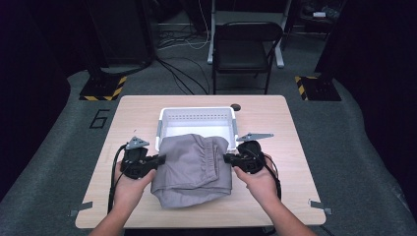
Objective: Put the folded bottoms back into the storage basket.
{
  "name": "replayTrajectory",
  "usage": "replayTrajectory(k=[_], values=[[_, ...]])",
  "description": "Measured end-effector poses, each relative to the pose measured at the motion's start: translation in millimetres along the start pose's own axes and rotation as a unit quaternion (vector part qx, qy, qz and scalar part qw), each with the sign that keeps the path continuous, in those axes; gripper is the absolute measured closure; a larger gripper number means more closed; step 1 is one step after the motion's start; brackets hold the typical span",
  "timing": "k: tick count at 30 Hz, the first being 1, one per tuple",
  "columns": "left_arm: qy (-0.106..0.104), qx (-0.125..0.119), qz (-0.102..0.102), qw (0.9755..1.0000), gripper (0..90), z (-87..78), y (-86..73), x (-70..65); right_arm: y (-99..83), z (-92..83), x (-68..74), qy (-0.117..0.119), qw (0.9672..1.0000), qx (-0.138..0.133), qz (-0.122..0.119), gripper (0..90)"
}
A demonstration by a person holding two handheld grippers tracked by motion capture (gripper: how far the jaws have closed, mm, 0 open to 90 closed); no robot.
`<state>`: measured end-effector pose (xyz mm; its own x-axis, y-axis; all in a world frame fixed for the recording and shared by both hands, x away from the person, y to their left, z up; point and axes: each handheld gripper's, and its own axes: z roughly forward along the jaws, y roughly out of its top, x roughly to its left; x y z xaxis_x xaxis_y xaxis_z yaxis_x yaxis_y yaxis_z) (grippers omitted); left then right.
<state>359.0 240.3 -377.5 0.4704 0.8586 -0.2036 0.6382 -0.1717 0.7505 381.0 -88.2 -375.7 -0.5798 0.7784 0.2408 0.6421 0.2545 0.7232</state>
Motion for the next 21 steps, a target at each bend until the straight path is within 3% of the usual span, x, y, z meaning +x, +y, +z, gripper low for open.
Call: replayTrajectory(k=[2, 8, 13, 20, 21], values=[[0.002, 0.002, 0.011, 0.9999, 83.4, -0.2, 3.8, 0.9, 3.0, -0.4, -0.6, -0.002, 1.0000, -0.001, -0.001, 87.6], [0.008, -0.006, 0.019, 0.9998, 83.4, -0.3, 15.8, -0.9, 13.2, -3.1, -3.1, -0.001, 1.0000, -0.003, -0.002, 87.6], [0.009, -0.007, 0.020, 0.9997, 83.4, -0.8, 25.0, 0.5, 22.6, -6.9, -4.6, -0.001, 1.0000, -0.001, 0.004, 87.6], [0.010, -0.005, 0.021, 0.9997, 83.4, 0.1, 37.7, 3.0, 34.5, -5.1, -10.4, -0.007, 0.9999, -0.003, -0.009, 87.6], [0.012, -0.005, 0.024, 0.9996, 83.4, 0.9, 39.8, 3.3, 36.3, -5.1, -9.7, -0.007, 1.0000, 0.003, 0.001, 87.6]])
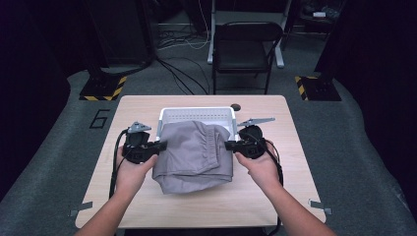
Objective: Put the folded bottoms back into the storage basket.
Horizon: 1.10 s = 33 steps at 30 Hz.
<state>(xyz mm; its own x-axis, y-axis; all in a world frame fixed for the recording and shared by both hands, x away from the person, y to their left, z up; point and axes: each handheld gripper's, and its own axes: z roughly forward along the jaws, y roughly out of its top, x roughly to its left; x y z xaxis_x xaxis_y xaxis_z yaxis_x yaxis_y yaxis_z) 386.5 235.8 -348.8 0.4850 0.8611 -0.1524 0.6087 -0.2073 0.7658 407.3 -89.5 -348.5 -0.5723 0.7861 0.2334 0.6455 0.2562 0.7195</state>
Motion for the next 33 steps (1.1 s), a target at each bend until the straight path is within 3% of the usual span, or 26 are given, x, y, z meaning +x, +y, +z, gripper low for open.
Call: replayTrajectory(k=[13, 17, 33], values=[[0.003, 0.001, -0.001, 1.0000, 83.4, 5.1, 19.5, 6.1, 26.6, 2.0, -6.5, -0.014, 0.9997, 0.003, -0.017, 87.6], [0.005, 0.002, -0.003, 1.0000, 83.4, 8.7, 25.5, 9.9, 33.3, 1.9, -9.0, -0.015, 0.9999, 0.004, -0.007, 87.6], [0.016, 0.003, -0.004, 0.9999, 83.4, 25.5, 52.7, 17.3, 54.5, 9.7, -20.7, -0.027, 0.9996, 0.009, -0.005, 87.6]])
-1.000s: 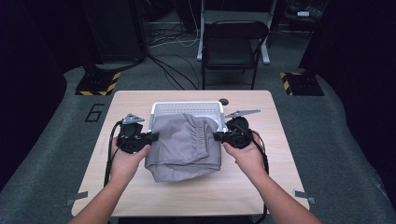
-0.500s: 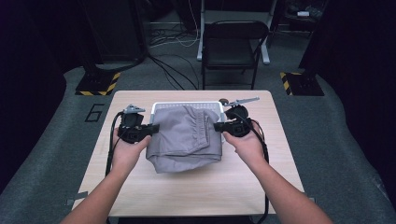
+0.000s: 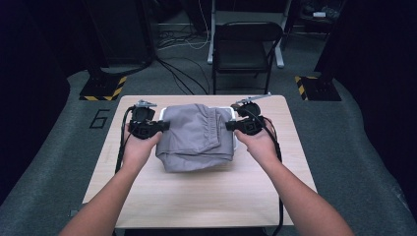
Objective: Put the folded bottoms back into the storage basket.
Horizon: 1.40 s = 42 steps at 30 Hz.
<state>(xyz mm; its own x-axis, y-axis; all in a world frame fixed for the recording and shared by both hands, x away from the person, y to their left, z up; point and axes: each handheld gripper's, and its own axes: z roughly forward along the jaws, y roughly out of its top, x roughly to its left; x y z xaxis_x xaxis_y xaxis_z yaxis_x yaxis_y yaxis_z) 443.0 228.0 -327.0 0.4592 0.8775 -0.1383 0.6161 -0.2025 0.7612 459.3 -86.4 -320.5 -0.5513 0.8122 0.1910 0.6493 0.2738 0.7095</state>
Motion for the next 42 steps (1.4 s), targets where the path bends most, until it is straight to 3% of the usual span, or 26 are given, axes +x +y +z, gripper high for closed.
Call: replayTrajectory(k=[13, 19, 22, 25, 35, 42], values=[[-0.003, -0.002, 0.004, 1.0000, 83.4, 12.9, 17.0, 10.8, 17.3, 13.3, -10.0, -0.018, 0.9998, -0.003, 0.004, 87.6], [-0.007, -0.002, -0.005, 1.0000, 83.4, 22.1, 21.1, 17.0, 23.8, 20.9, -14.1, -0.026, 0.9996, -0.004, 0.010, 87.6], [-0.006, 0.000, 0.004, 1.0000, 83.4, 26.8, 23.6, 20.7, 26.7, 24.5, -15.0, -0.031, 0.9995, 0.004, 0.003, 87.6], [-0.007, -0.001, -0.007, 1.0000, 83.4, 33.3, 24.6, 23.3, 29.1, 29.8, -16.3, -0.034, 0.9994, -0.002, 0.006, 87.6], [-0.005, 0.006, -0.001, 1.0000, 83.4, 49.1, 27.0, 31.2, 33.1, 46.7, -23.9, -0.045, 0.9989, 0.011, 0.006, 87.6], [0.000, 0.000, -0.022, 0.9998, 83.4, 56.6, 27.9, 37.0, 35.7, 55.3, -26.7, -0.047, 0.9988, 0.010, 0.011, 87.6]])
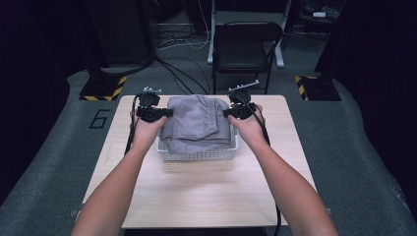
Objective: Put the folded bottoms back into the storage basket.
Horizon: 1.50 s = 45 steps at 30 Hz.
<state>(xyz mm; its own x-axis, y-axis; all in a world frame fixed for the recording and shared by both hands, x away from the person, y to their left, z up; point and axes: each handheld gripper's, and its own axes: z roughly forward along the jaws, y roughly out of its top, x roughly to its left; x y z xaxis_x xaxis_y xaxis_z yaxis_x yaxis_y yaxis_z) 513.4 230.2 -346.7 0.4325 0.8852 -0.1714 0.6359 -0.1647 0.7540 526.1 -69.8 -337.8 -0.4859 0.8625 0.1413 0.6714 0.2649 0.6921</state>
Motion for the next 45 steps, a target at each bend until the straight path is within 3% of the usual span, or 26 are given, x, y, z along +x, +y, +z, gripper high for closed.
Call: replayTrajectory(k=[4, 16, 24, 25, 45], values=[[0.000, -0.001, -0.011, 0.9999, 83.4, 2.7, -0.1, 2.9, 2.2, 3.7, 0.2, -0.002, 1.0000, 0.000, -0.005, 87.6], [0.010, 0.010, 0.000, 0.9999, 83.4, 15.9, 0.1, 6.2, 10.0, 11.9, 0.2, -0.011, 0.9999, 0.003, -0.003, 87.6], [0.013, 0.005, -0.001, 0.9999, 83.4, 20.1, 2.3, 11.5, 12.3, 16.8, -1.6, -0.017, 0.9998, 0.006, -0.002, 87.6], [0.014, 0.002, -0.009, 0.9999, 83.4, 21.3, 2.0, 11.8, 12.4, 17.4, -1.7, -0.018, 0.9998, 0.006, -0.001, 87.6], [0.027, 0.015, -0.013, 0.9994, 83.4, 36.3, -6.4, 19.2, 11.1, 33.8, 0.1, -0.028, 0.9995, 0.013, -0.005, 87.5]])
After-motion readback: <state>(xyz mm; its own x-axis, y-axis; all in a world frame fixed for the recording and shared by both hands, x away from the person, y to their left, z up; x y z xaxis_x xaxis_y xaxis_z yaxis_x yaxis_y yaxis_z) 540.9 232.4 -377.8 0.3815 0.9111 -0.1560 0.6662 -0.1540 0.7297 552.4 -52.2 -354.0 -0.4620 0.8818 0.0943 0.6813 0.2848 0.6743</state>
